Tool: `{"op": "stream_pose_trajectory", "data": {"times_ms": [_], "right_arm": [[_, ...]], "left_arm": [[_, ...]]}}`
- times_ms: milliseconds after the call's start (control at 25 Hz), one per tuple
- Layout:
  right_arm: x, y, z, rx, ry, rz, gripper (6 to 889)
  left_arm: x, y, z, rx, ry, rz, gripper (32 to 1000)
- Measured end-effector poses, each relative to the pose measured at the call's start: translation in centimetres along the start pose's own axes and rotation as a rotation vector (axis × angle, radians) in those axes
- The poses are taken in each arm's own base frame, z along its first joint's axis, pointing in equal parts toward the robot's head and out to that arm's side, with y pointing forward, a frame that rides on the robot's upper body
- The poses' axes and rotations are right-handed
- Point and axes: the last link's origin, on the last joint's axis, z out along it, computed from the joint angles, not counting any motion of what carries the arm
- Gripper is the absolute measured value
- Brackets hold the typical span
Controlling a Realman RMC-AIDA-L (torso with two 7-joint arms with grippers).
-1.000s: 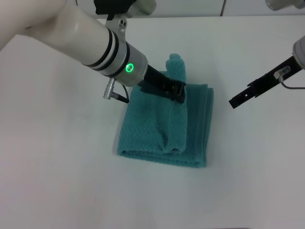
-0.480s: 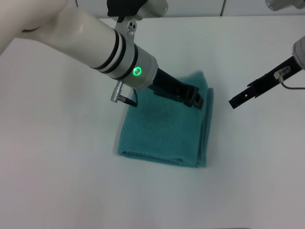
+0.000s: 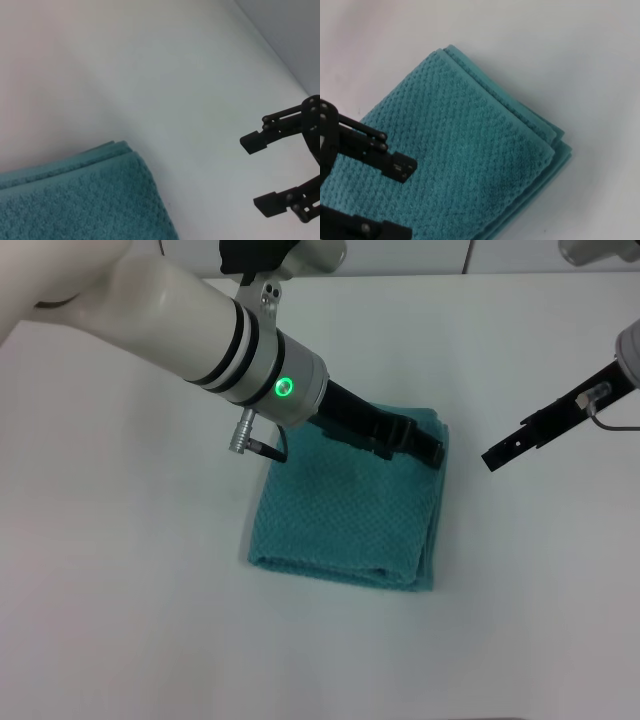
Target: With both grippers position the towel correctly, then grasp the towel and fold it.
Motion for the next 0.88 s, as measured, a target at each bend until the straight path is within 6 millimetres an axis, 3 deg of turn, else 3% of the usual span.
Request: {"op": "stream_pose_trajectory", "data": {"times_ms": [120,440,880], "right_arm": [[0.02,0.02,0.0,-0.001,0.001,0.0,858],[0.05,0.02,0.01,-0.002,0.003,0.001,857],[0.18,-0.01,0.04,-0.003,0.005,0.004,857]], "left_arm": [[0.02,-0.04,-0.06,0.003,-0.003,0.0,641],[0.08,-0.09,-0.24,0.004,-0.007,-0.002,871],[0.22,-0.04,-0.31,0.005,-0.006,0.0,894]]}}
